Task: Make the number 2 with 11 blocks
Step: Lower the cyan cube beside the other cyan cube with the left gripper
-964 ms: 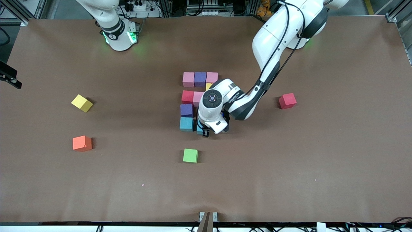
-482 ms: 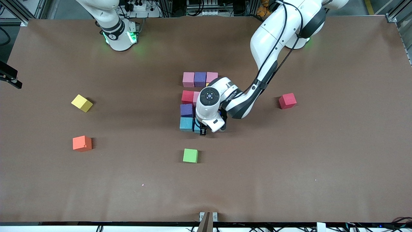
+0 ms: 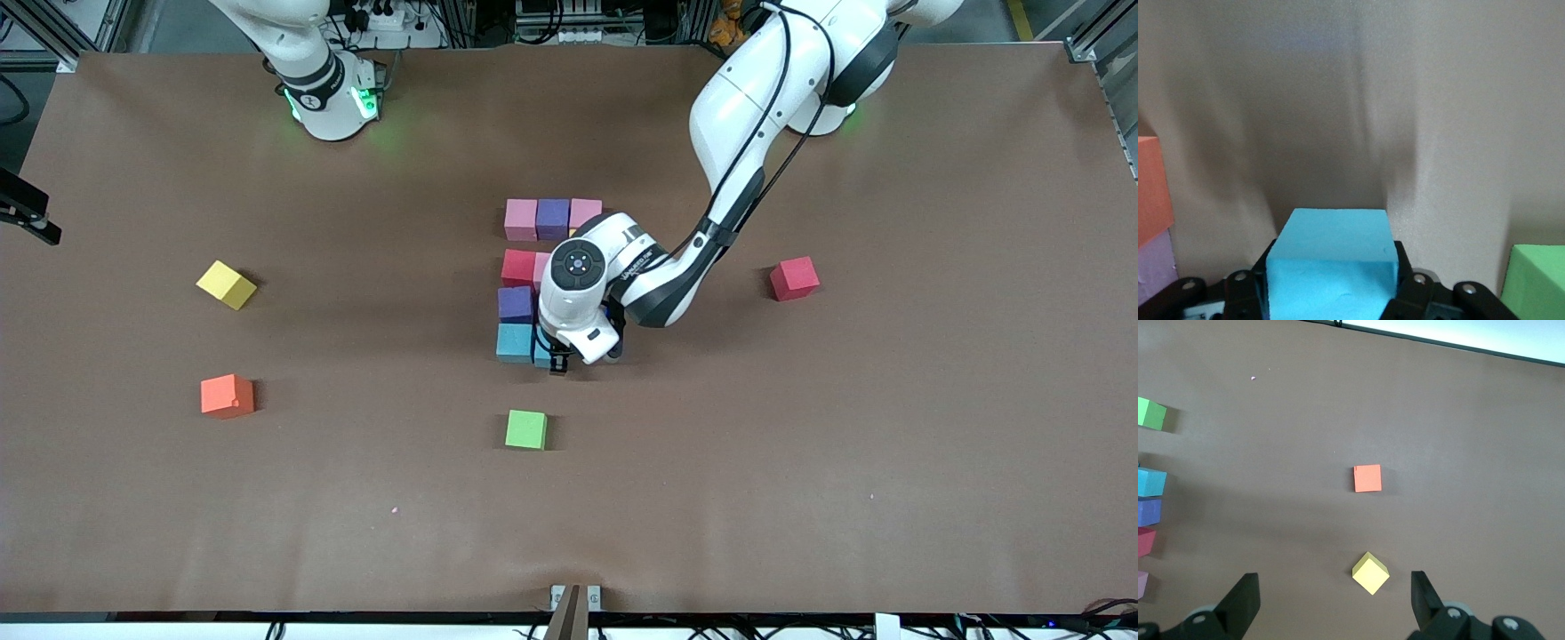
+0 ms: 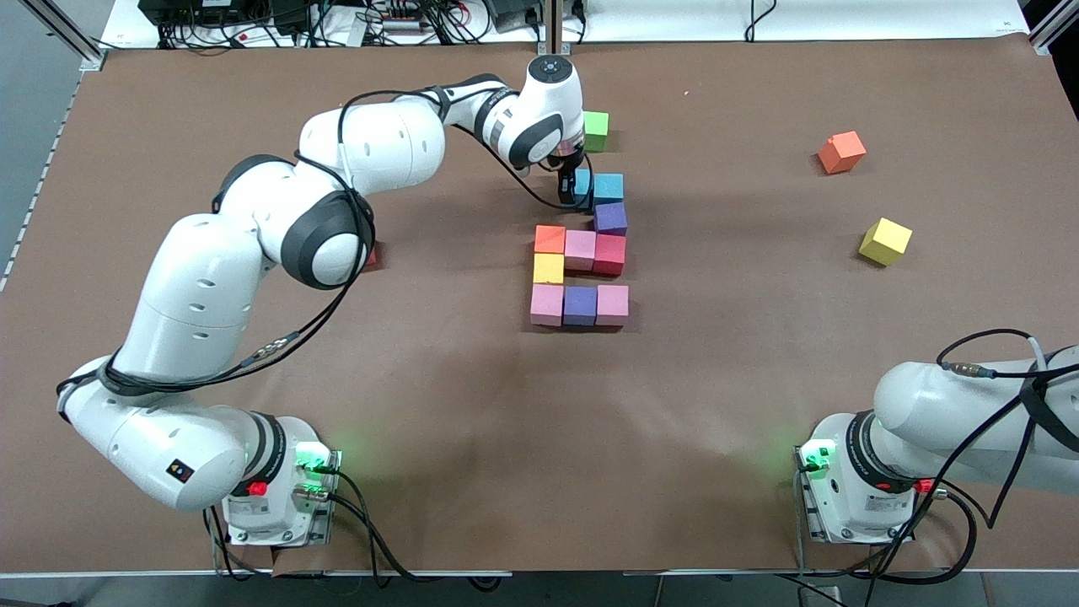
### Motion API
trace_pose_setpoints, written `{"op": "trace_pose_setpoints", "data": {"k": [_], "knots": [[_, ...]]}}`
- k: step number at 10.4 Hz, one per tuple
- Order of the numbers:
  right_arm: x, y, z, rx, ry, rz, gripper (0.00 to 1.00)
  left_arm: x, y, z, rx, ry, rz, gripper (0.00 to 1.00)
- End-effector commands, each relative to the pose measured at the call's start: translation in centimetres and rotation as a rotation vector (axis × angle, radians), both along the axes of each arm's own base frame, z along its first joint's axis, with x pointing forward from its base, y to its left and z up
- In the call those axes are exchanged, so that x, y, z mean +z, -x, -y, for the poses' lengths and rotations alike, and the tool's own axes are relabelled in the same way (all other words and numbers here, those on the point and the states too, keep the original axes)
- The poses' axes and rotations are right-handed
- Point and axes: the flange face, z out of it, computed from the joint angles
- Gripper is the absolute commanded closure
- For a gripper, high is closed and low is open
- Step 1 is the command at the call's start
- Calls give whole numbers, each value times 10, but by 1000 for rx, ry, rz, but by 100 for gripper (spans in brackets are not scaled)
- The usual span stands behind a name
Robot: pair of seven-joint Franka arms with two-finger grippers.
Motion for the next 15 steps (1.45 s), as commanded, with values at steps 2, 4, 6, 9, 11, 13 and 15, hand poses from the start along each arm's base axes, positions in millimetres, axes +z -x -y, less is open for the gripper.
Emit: {"op": "trace_pose_setpoints", "data": {"k": [2, 4, 6, 9, 11, 13, 15], "knots": [[6, 1, 1, 13, -16, 4, 0, 0, 0, 9, 17, 19, 5, 32], [6, 1, 1, 14, -16, 4, 0, -2, 0, 10, 18, 19, 4, 32], [5, 0, 0, 16, -16, 3, 0, -2, 0, 11, 16, 21, 5, 32], [6, 1, 0, 14, -16, 4, 0, -2, 3, 13, 12, 21, 5, 32], [5, 0, 0, 14, -16, 3, 0, 1, 2, 13, 12, 20, 7, 0], [6, 1, -1, 16, -16, 4, 0, 6, 0, 11, 15, 21, 11, 0], [6, 1, -2, 17, -16, 3, 0, 13, -3, 8, 17, 19, 13, 0]]}}
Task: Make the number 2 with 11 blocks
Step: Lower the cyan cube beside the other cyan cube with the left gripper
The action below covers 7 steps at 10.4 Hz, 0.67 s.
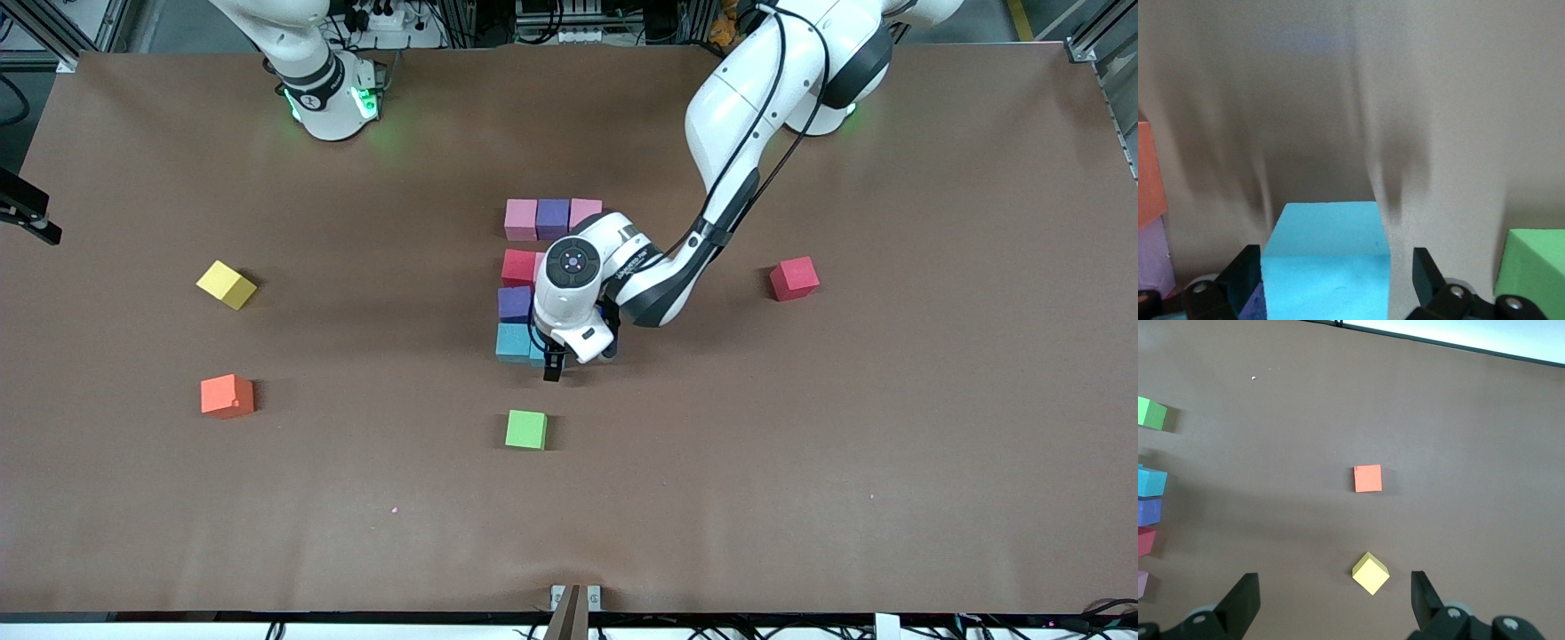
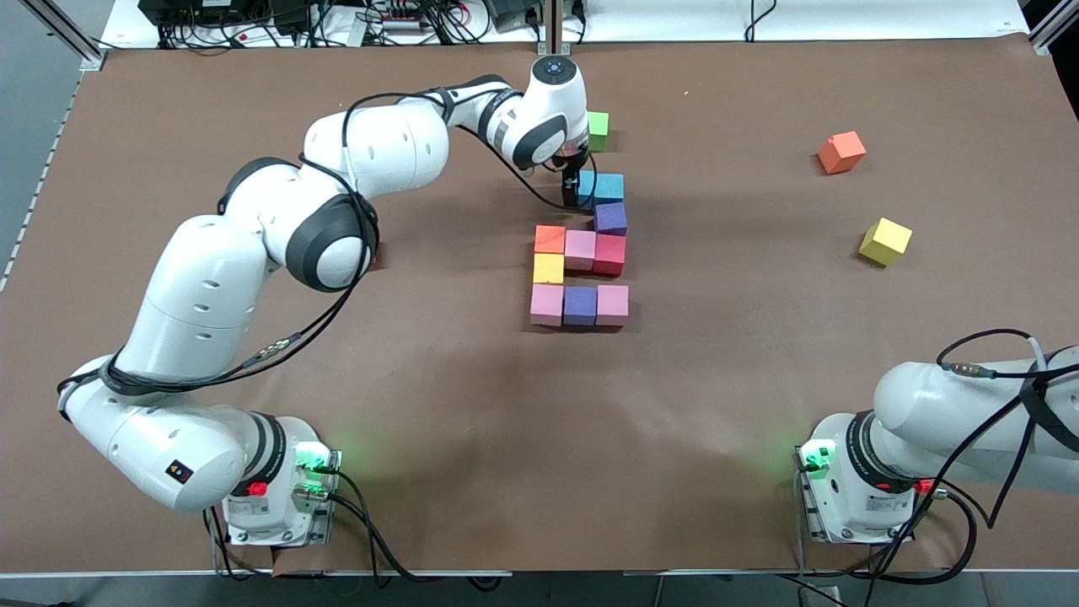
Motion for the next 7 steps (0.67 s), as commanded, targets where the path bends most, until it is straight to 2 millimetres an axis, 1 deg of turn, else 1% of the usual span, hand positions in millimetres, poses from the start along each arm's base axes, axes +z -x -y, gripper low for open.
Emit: {"op": "trace_pose_setpoints", "data": {"k": [1, 2, 4, 5, 7], "knots": [[6, 1, -1, 15, -16, 3, 0, 17, -4, 0, 22, 6, -1, 0], [6, 1, -2, 16, -16, 3, 0, 16, -3, -2, 23, -6, -14, 0], [6, 1, -2, 16, -18, 3, 0, 33, -7, -6, 28, -8, -8, 0], [6, 0, -2, 16, -17, 5, 0, 39, -12, -12, 36, -11, -15, 0], [6, 0, -2, 16, -17, 9, 0, 44, -14, -19, 39, -34, -31, 0]]}}
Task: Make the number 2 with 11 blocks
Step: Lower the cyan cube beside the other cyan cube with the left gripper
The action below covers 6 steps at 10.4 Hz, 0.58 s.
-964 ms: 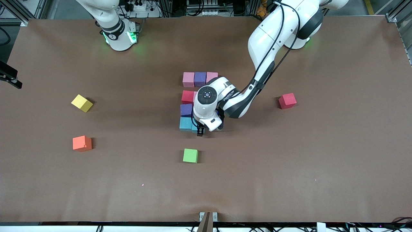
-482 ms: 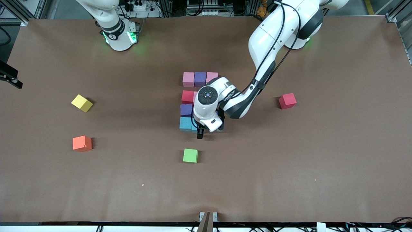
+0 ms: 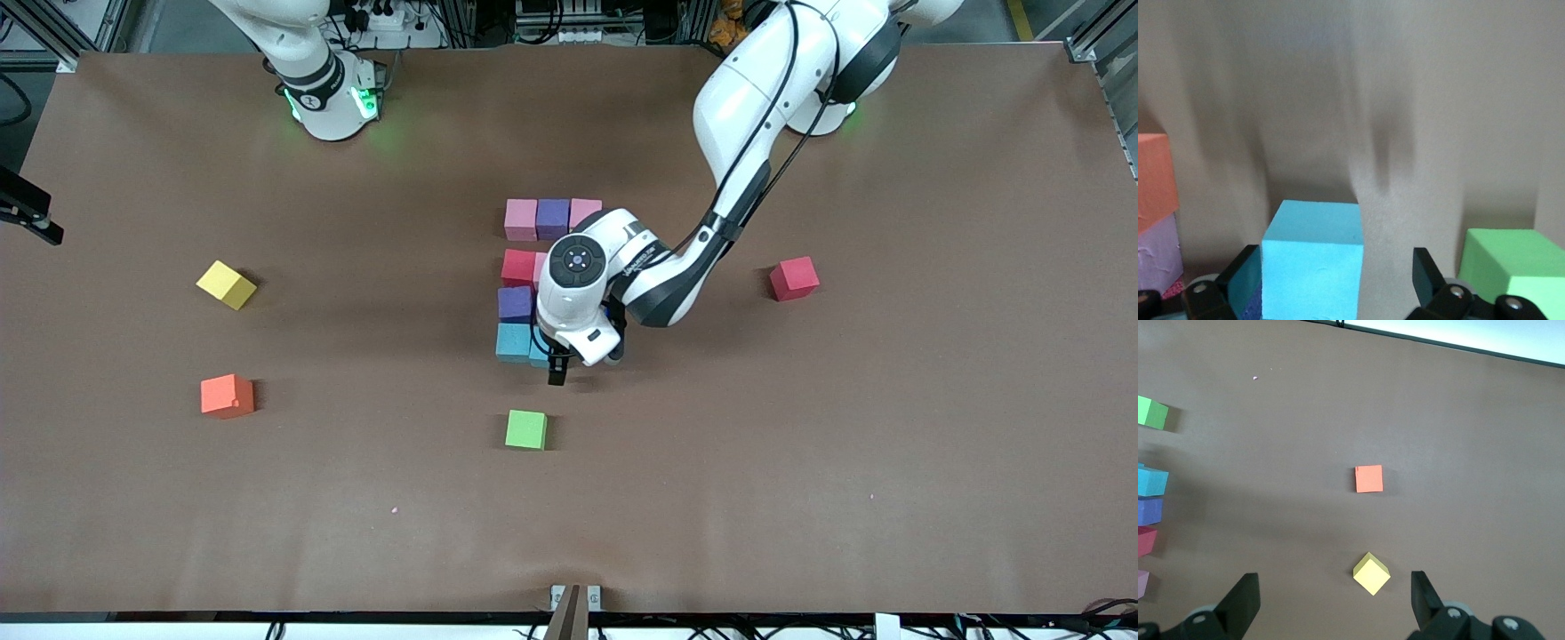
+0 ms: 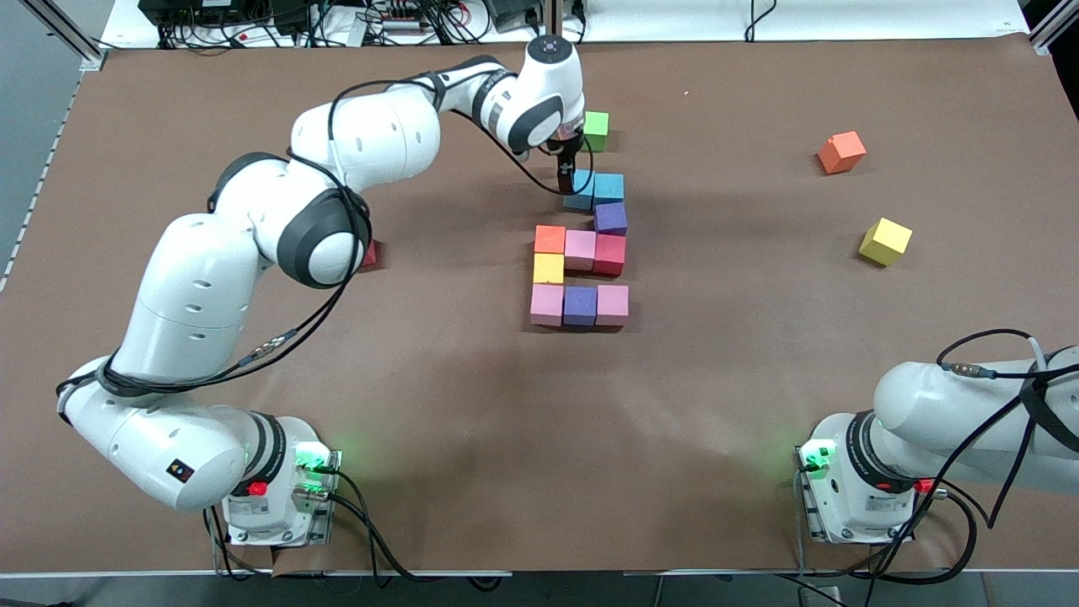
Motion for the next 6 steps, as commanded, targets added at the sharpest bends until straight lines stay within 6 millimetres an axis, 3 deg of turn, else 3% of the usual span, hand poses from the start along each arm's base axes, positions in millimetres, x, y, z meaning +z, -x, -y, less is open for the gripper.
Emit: {"op": "trace_pose_setpoints", "data": {"k": [1, 4, 6], "knots": [[6, 0, -1, 15, -16, 9, 0, 9, -3, -13, 24, -26, -39, 0], [6, -1, -4, 19, -16, 10, 0, 18, -16, -38, 4, -70, -60, 0], [5, -1, -4, 19, -16, 10, 0, 14, -30, -71, 2, -111, -93, 0]]}}
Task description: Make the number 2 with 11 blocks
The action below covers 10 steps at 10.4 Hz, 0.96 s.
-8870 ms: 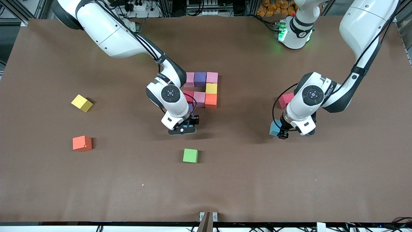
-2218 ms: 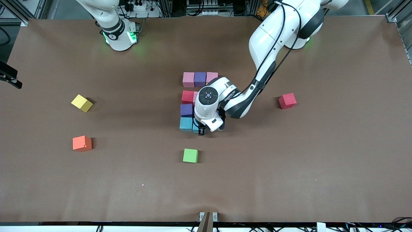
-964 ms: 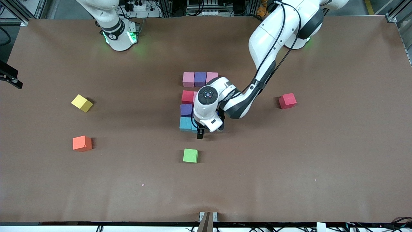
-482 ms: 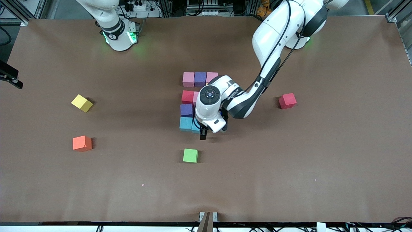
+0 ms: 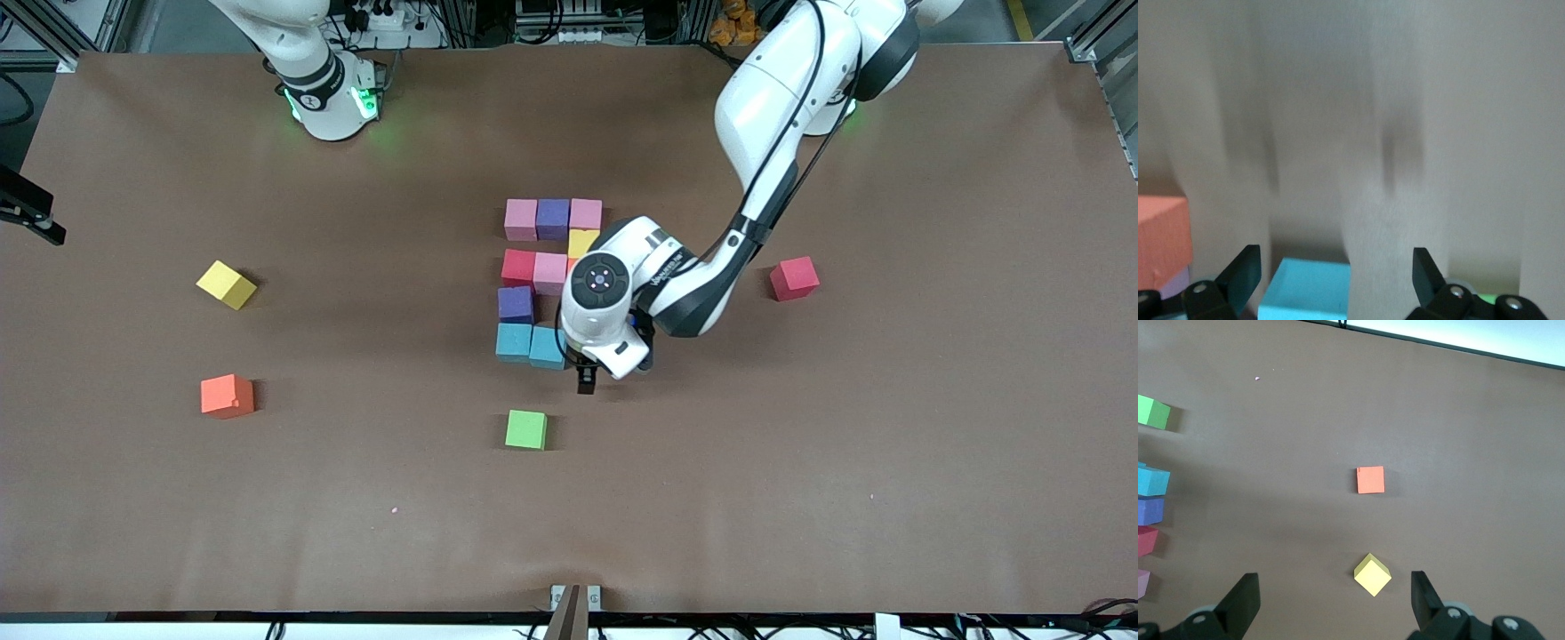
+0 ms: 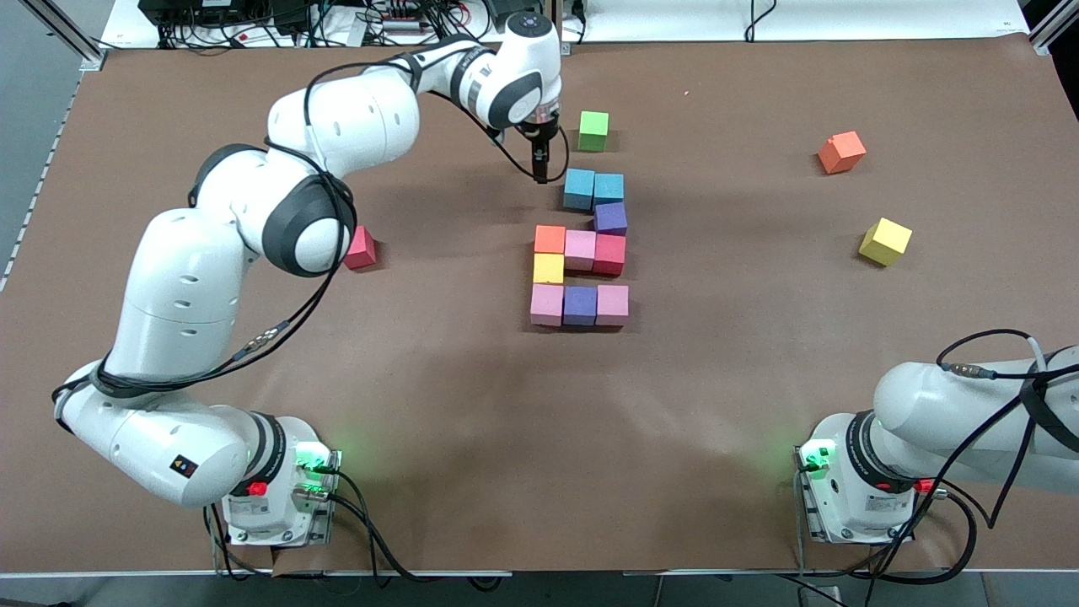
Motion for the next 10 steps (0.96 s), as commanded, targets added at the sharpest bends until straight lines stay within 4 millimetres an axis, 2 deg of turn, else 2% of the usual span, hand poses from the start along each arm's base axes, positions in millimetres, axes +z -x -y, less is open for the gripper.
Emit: {"op": "trace_pose_setpoints", "data": {"k": [1, 2, 4, 5, 6, 7, 8, 9, 10], "knots": [[6, -1, -1, 15, -14, 10, 0, 7, -7, -42, -11, -43, -45, 0], [5, -1, 0, 13, -14, 9, 0, 8, -11, -64, -14, -56, -56, 0], [1, -3, -6, 25, -17, 3, 0, 17, -5, -100, -54, -71, -62, 0], [-17, -18, -23, 61, -29, -12, 0, 27, 7, -117, -82, -66, -37, 0], [-40, -40, -60, 122, -41, -9, 0, 36, 21, -135, -108, -59, -8, 0], [-52, -52, -89, 167, -44, 16, 0, 38, 36, -151, -160, -63, 0, 0], [-72, -62, -103, 190, -58, -5, 0, 39, 44, -170, -210, -71, -5, 0], [-93, -75, -144, 253, -65, 11, 0, 38, 47, -193, -268, -81, -18, 0], [-108, -88, -157, 253, -83, 52, 0, 43, 50, -217, -352, -84, -27, 0]]}}
